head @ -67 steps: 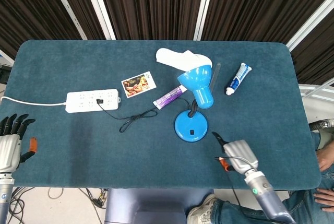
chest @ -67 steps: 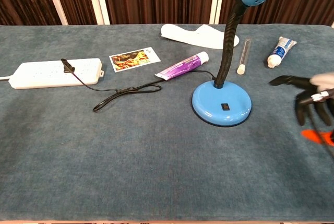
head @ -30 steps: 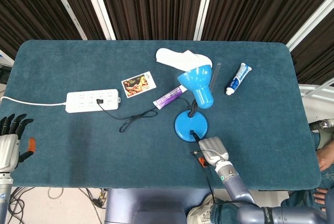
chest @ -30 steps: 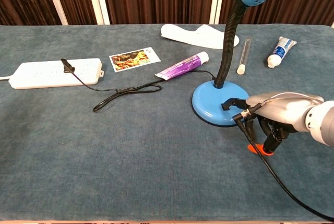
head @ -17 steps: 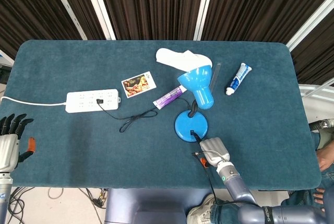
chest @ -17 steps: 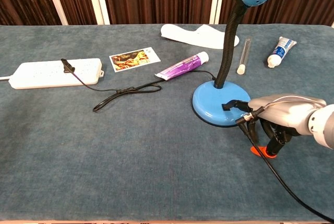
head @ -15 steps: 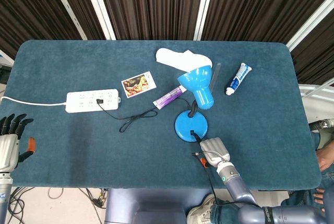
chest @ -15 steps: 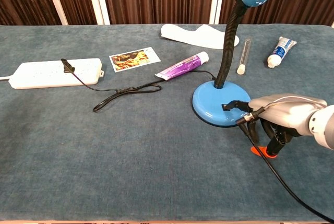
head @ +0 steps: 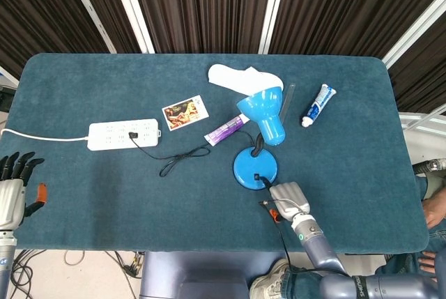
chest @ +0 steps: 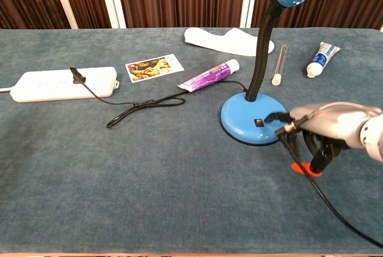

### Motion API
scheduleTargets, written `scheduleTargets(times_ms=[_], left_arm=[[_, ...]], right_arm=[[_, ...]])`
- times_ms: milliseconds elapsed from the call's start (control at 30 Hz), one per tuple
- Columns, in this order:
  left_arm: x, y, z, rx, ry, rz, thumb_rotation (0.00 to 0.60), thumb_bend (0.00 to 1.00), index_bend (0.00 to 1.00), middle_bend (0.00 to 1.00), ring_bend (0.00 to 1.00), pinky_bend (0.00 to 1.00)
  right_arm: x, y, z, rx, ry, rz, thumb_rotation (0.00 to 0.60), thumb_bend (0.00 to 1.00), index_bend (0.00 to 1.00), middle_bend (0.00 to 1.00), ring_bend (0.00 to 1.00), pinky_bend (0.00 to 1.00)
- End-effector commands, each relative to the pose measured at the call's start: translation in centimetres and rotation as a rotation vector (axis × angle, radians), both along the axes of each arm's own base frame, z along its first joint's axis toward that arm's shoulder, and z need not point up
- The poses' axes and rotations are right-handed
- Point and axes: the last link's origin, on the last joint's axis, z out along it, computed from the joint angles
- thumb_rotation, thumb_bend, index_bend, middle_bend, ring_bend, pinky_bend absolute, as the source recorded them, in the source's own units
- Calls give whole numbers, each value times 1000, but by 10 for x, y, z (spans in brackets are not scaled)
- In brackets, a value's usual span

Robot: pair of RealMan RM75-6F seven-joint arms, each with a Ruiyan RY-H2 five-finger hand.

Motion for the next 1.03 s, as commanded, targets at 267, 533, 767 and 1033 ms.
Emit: scheduleTargets(times_ms=[267, 533, 767, 1033], left_arm=[[1, 0, 0, 6, -1, -4, 600, 532, 223, 101, 10, 0], [2, -1, -1, 3, 8, -8, 600, 532, 225, 101, 10, 0], [3, -1, -2, 1, 17, -17, 600, 532, 225, 101, 10, 0], [4, -2, -2, 0, 22, -29, 600, 532, 224, 101, 10, 0]], right_arm=[[-43, 38, 100, -178, 3, -61, 600, 331, 0, 194, 230, 1000], [-120, 95, 150, -451, 1, -63, 600, 272, 0, 82, 85, 1000], [-147, 98, 178, -634, 20, 19, 600, 263, 0, 60, 52, 625], [-146, 101, 181, -656, 17, 49, 600, 263, 0, 53, 49, 0]])
